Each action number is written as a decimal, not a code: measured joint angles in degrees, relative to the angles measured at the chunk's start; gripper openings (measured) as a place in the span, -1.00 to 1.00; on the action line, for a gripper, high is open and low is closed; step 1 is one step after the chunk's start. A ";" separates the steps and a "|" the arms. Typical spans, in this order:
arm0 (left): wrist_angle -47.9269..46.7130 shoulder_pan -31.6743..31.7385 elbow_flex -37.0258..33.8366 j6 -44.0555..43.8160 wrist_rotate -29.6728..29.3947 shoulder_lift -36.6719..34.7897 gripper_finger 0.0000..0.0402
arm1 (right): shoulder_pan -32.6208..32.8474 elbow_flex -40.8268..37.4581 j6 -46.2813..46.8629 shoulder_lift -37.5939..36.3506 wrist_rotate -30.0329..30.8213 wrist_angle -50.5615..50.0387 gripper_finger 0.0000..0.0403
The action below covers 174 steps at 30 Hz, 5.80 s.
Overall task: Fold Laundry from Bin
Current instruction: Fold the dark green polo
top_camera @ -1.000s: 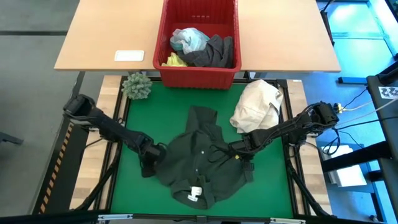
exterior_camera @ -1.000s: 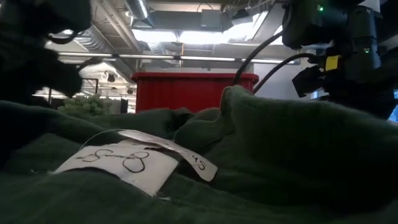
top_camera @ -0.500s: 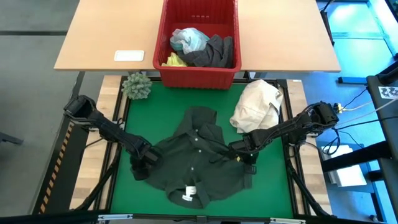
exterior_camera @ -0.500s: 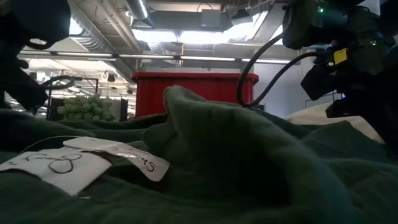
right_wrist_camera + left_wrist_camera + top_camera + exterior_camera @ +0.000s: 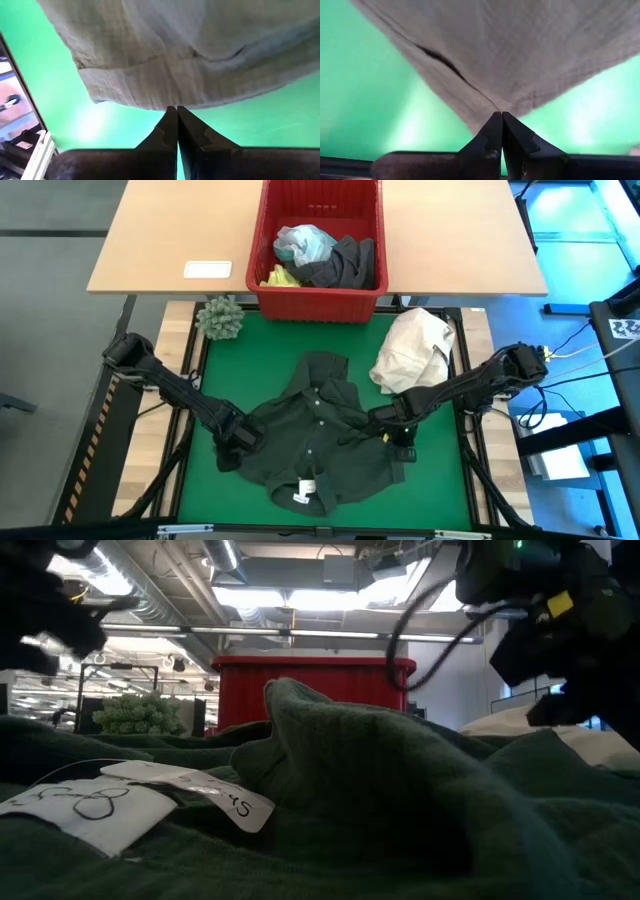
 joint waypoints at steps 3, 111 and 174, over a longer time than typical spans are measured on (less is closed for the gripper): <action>0.22 0.82 1.92 4.66 -5.84 0.00 -1.00 | 0.02 0.46 -2.79 -2.69 5.13 1.73 -1.00; 52.32 46.11 4.81 59.70 -35.20 17.01 -0.85 | -19.19 1.97 -15.36 10.30 41.37 21.41 -1.00; 31.98 10.53 4.76 39.38 -27.64 5.40 -0.50 | -19.15 1.94 -15.84 10.33 40.42 19.13 -1.00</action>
